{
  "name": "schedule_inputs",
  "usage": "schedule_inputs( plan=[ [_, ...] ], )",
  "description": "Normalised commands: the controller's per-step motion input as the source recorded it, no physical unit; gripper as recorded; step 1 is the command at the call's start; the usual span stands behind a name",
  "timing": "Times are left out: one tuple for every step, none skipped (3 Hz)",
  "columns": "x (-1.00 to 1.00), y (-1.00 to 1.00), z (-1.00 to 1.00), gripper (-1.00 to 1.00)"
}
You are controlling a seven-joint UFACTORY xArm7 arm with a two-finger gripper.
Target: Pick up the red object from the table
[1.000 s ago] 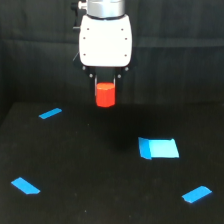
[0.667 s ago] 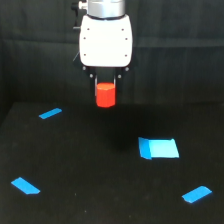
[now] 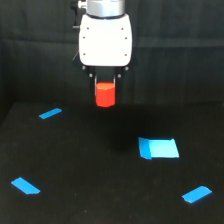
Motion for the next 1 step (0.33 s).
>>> schedule_inputs(
  plan=[
    [-0.05, -0.04, 0.05, -1.00]
  ],
)
